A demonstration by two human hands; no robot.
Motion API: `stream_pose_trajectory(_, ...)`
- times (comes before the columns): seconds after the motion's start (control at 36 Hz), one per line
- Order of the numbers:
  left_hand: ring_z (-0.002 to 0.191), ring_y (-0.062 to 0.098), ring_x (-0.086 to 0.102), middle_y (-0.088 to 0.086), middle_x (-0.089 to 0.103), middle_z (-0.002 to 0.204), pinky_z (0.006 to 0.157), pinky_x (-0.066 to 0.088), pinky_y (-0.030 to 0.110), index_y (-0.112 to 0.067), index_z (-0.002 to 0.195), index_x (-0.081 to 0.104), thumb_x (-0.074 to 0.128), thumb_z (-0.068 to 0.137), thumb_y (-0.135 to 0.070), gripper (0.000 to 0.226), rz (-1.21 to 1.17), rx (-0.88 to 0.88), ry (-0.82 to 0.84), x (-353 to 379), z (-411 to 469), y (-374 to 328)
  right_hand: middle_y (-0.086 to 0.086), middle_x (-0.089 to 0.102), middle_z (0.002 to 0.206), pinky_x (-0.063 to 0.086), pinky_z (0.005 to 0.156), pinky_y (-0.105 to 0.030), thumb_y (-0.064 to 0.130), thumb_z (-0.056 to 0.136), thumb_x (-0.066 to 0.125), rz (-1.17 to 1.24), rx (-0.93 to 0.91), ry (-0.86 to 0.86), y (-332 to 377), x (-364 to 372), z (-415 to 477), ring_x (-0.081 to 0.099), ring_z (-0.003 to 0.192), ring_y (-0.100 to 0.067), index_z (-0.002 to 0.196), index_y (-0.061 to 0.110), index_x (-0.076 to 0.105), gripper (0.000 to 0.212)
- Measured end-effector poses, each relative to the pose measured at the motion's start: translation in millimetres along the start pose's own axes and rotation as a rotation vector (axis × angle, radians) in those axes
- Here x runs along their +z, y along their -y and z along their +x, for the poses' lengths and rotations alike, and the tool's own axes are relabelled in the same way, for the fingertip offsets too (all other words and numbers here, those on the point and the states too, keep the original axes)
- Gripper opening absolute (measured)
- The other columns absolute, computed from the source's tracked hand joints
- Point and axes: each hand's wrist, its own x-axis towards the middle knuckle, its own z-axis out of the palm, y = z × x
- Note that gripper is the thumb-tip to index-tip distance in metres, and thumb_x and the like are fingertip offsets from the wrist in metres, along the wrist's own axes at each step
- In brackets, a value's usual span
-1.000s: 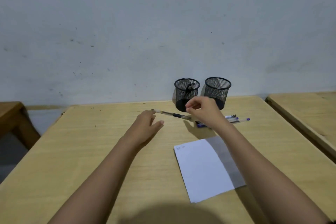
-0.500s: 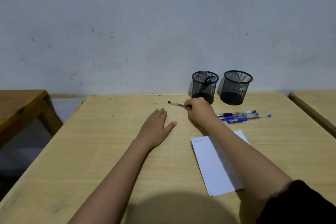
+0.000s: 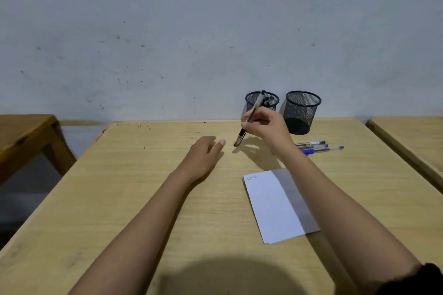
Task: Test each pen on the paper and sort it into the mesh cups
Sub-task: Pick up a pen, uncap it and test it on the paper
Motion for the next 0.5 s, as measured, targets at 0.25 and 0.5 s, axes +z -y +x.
stream_pose_trajectory(0.25, 0.082, 0.002, 0.059, -0.002, 0.069, 0.097, 0.072, 0.048, 0.013, -0.025, 0.099, 0.07, 0.064, 0.087, -0.02, 0.014, -0.516, 0.163, -0.095, 19, -15, -47, -0.009, 0.064, 0.08, 0.057, 0.077, -0.024, -0.007, 0.08, 0.064, 0.416, 0.091, -0.055, -1, -5, -22, 0.066, 0.077, -0.013, 0.081, 0.009, 0.059, 0.017)
stream_pose_trajectory(0.5, 0.073, 0.006, 0.062, 0.002, 0.066, 0.081, 0.061, 0.049, 0.013, -0.006, 0.106, 0.065, 0.062, 0.086, -0.002, 0.021, -0.602, 0.062, -0.227, -14, -16, -35, 0.007, 0.064, 0.055, 0.053, 0.062, -0.013, -0.008, 0.081, 0.059, 0.702, 0.131, -0.383, 8, -59, -19, 0.063, 0.055, -0.001, 0.075, 0.008, 0.056, 0.017)
